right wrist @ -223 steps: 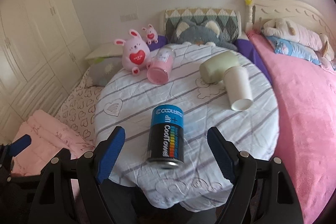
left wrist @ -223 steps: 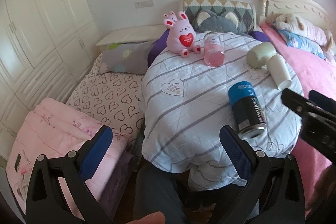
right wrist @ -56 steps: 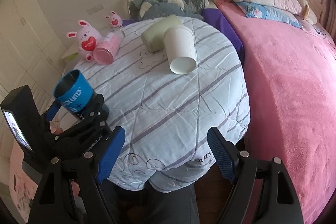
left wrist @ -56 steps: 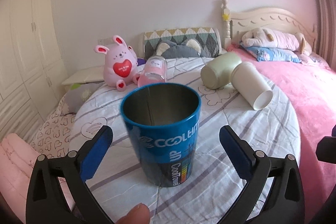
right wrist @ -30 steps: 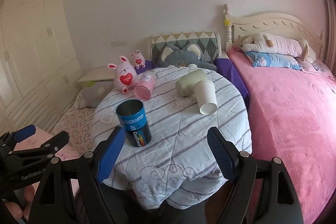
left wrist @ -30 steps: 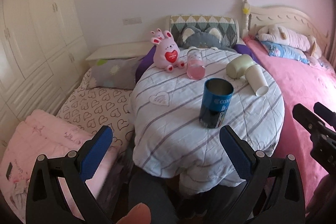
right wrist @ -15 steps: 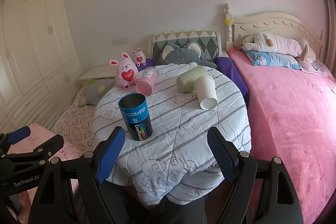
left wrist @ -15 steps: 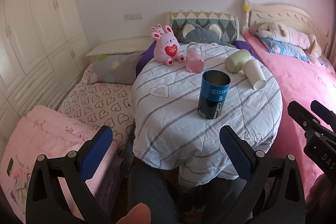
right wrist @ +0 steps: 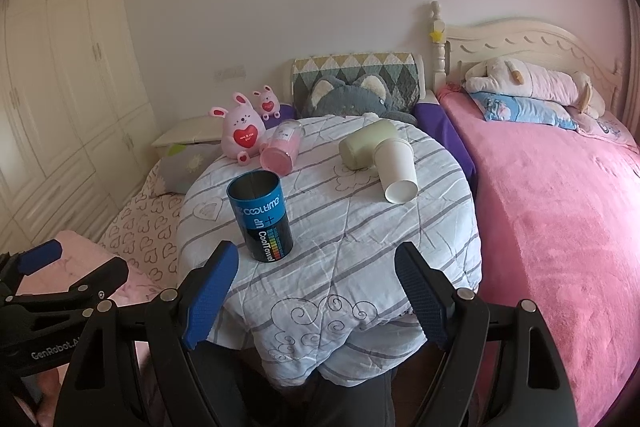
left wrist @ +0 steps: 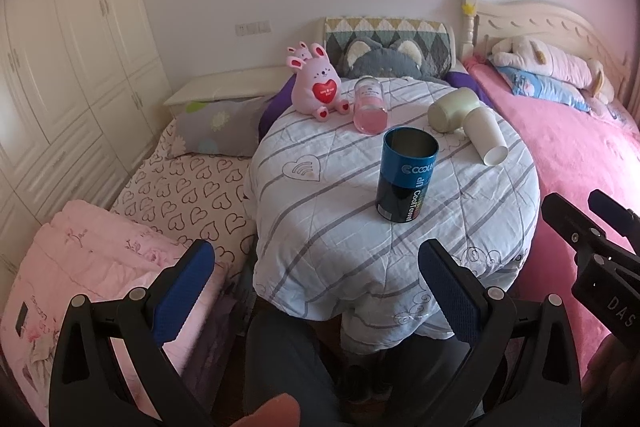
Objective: Flip cup upright
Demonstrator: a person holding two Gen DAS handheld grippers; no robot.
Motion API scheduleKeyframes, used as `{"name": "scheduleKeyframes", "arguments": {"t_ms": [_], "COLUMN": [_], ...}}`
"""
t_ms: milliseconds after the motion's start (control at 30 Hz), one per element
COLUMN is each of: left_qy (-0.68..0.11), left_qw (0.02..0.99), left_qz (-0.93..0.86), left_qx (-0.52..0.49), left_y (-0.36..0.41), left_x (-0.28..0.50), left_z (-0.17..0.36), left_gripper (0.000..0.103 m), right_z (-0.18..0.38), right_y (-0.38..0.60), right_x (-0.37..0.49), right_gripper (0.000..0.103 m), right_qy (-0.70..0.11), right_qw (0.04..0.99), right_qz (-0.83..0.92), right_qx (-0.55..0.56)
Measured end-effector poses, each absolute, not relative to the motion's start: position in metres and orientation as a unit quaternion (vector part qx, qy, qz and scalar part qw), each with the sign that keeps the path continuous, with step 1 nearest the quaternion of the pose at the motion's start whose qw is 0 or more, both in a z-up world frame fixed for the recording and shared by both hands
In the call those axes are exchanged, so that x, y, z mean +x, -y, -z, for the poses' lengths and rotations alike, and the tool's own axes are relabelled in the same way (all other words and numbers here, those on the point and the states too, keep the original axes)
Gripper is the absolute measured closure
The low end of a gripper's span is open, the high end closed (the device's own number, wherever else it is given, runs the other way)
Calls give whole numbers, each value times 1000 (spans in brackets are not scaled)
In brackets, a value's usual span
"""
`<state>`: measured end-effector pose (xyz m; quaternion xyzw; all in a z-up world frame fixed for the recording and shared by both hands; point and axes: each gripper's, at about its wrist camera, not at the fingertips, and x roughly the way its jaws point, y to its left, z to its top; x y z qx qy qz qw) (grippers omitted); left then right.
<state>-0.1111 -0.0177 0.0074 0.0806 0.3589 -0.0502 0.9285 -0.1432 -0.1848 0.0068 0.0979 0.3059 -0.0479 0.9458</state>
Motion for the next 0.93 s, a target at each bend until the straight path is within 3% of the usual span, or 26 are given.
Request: {"name": "scheduleKeyframes", "arguments": {"t_ms": [933], "left_qy": [-365], "left_qw": [925], "left_qz": [69], "left_qx": [82], "left_y": [23], "left_x": [-108], "left_z": [-3], "left_gripper": [0], "right_z": [1], "right_y": [187], "right_x": [-140], "right_gripper": [21], "right_qy": [-316], "right_qw": [942], "right_qz": [45], "right_qx": [103]}}
